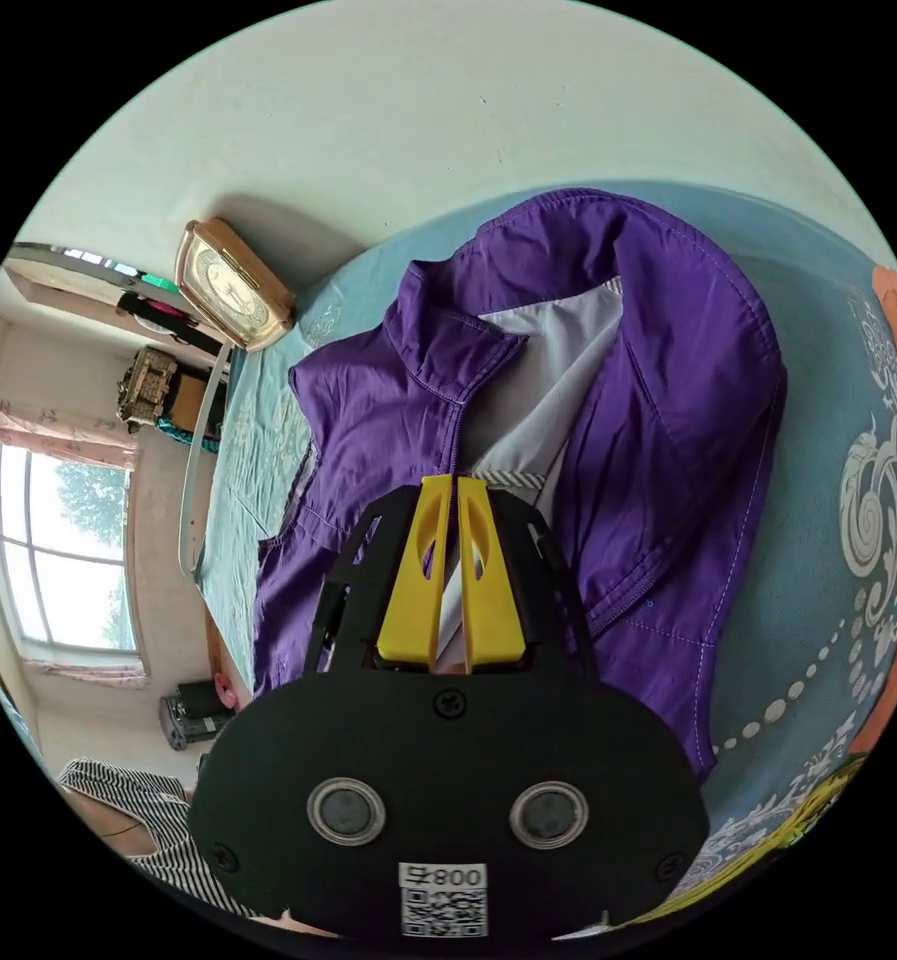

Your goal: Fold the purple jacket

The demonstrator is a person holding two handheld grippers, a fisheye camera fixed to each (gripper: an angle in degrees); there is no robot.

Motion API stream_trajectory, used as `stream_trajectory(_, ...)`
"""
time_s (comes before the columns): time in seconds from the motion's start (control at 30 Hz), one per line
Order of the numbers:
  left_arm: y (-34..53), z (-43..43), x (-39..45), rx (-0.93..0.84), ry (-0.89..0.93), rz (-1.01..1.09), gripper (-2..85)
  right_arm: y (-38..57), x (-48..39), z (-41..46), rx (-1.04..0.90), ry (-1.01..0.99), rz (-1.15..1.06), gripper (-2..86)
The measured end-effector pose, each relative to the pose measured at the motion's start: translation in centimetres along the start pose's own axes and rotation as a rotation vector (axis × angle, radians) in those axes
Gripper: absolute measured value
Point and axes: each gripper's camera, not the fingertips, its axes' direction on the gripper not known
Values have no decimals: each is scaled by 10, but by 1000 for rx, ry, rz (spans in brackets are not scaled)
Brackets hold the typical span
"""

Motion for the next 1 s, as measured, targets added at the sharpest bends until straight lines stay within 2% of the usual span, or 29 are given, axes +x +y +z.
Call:
stream_trajectory(0.17,6,-16,2,1,11,-8,15,1,-12,-15,104,12,-63,3)
stream_trajectory(0.27,11,-36,-2,62,63,-34,15,-3,-35,-14,123,69,-157,3)
stream_trajectory(0.47,-3,-106,-54,301,-13,-150,14,-33,-70,31,49,83,-290,2)
stream_trajectory(0.57,-25,-140,-89,439,-138,-174,10,-52,-79,59,6,75,-309,2)
stream_trajectory(0.63,-46,-146,-113,418,-255,-201,6,-63,-83,78,-11,74,-310,2)
stream_trajectory(0.73,-62,-137,-141,277,-338,-262,3,-74,-89,102,-42,86,-319,2)
stream_trajectory(1.0,-44,-154,-155,340,-375,-288,0,-93,-112,148,-73,87,-365,1)
